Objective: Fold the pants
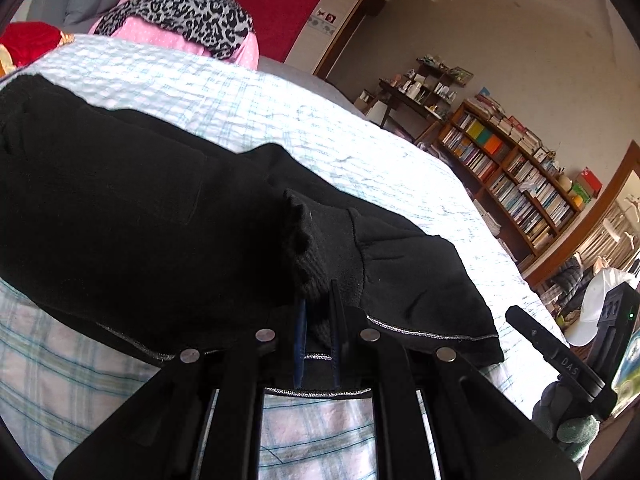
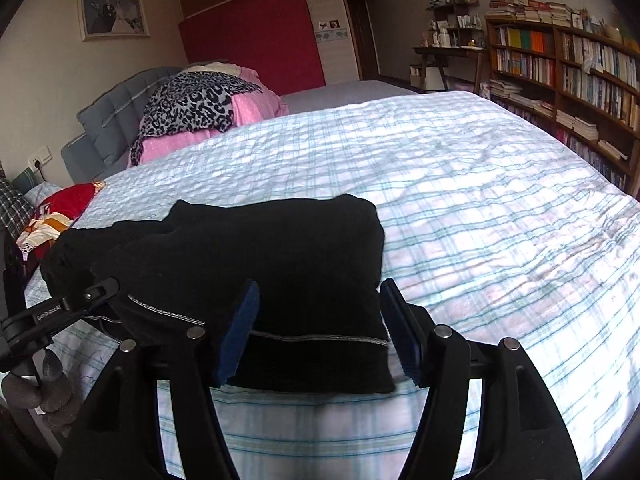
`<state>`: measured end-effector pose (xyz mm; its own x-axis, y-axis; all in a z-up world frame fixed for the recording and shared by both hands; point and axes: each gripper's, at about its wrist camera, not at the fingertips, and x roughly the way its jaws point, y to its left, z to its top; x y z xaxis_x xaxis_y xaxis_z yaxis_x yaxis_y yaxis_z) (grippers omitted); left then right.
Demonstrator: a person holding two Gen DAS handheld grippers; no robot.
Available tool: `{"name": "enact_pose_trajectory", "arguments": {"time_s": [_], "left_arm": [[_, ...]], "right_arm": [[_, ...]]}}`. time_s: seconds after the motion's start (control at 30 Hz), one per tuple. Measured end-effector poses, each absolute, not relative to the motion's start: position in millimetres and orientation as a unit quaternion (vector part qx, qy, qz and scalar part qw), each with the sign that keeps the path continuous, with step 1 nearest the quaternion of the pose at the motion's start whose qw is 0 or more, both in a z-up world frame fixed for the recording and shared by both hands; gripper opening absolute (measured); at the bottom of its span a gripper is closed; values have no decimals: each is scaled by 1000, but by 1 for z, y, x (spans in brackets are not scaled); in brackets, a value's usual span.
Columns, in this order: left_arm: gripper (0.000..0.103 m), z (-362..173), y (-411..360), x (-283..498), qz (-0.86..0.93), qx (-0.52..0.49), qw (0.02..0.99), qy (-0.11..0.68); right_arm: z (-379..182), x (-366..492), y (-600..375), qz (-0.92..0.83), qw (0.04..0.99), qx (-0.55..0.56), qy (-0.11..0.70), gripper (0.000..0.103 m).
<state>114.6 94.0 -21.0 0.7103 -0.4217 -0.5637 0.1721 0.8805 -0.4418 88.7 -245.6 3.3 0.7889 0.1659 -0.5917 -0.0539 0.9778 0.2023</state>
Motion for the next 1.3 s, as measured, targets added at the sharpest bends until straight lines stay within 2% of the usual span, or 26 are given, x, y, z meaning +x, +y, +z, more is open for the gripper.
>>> {"name": "enact_pose_trajectory", "arguments": {"time_s": [0.1, 0.2, 0.27, 0.4, 0.6, 0.67, 0.73, 0.83, 0.93, 1.2, 1.3], "left_arm": [[9, -18, 92, 112, -143, -154, 920, 332], [14, -44, 103, 132, -131, -187, 885, 406], [15, -54, 116, 137, -142, -226, 866, 422], [30, -48, 121, 129, -133, -226, 876, 406], [33, -42, 141, 118, -122, -255, 879, 383], [40, -38, 150, 113, -105, -254, 886, 373], [52, -34, 159, 107, -87, -253, 893, 361], [53, -31, 175, 104, -69, -266, 895, 353], [63, -27, 195, 98, -44, -276, 898, 338], [67, -21, 261, 87, 36, -307, 899, 309], [73, -21, 282, 87, 57, -314, 898, 304]], "right_arm": [[-4, 99, -229, 99, 935, 76, 332, 64], [-34, 122, -220, 81, 906, 61, 411, 65], [-38, 125, -219, 79, 904, 58, 415, 65], [-41, 123, -218, 75, 905, 50, 416, 65], [-43, 121, -216, 73, 906, 47, 413, 65], [-43, 119, -216, 72, 907, 46, 412, 65], [-43, 119, -216, 72, 907, 46, 412, 65], [-43, 119, -215, 71, 908, 43, 412, 65], [-43, 119, -214, 69, 908, 39, 412, 66], [-44, 119, -213, 66, 909, 33, 410, 66], [-44, 119, -213, 65, 909, 32, 410, 66]]}}
